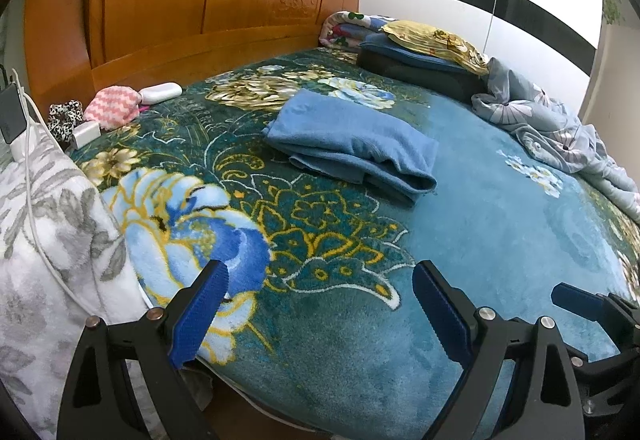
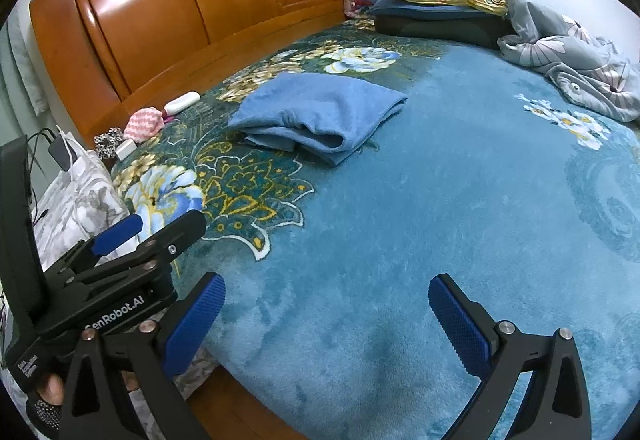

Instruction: Fold clothes

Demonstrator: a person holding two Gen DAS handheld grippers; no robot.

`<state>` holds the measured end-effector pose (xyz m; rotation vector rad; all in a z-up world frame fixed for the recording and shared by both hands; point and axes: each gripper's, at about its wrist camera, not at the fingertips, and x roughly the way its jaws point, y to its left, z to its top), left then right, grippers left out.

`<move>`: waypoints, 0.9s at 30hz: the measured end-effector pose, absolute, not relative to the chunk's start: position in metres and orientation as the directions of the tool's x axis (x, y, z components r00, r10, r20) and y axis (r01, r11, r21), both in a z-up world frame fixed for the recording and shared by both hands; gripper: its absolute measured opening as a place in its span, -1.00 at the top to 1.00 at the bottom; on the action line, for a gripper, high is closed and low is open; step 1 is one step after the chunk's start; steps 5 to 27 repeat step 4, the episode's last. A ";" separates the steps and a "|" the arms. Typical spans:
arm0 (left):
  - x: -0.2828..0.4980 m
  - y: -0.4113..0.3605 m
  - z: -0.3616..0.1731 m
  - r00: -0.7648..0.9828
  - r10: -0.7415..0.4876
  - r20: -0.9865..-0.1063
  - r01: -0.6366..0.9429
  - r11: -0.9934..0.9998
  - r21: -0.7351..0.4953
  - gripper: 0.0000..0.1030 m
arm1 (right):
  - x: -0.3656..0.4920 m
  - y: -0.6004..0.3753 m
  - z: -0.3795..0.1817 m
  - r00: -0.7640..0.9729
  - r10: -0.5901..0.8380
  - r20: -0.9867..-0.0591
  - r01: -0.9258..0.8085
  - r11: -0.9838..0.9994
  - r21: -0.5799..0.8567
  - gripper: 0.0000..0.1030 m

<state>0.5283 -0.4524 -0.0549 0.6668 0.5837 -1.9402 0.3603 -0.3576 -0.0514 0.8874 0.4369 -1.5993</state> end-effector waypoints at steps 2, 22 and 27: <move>0.527 -0.452 -0.054 -0.386 -0.638 -0.667 0.899 -0.421 -0.117 -0.83 | 0.360 -0.358 -0.051 -0.014 -0.665 -0.747 0.953 -0.235 0.191 -1.00; 0.526 -0.451 -0.053 -0.386 -0.642 -0.663 0.899 -0.423 -0.113 -0.83 | 0.360 -0.358 -0.051 -0.017 -0.663 -0.748 0.954 -0.236 0.187 -1.00; 0.526 -0.451 -0.053 -0.386 -0.642 -0.663 0.899 -0.423 -0.113 -0.83 | 0.360 -0.358 -0.051 -0.017 -0.663 -0.748 0.954 -0.236 0.187 -1.00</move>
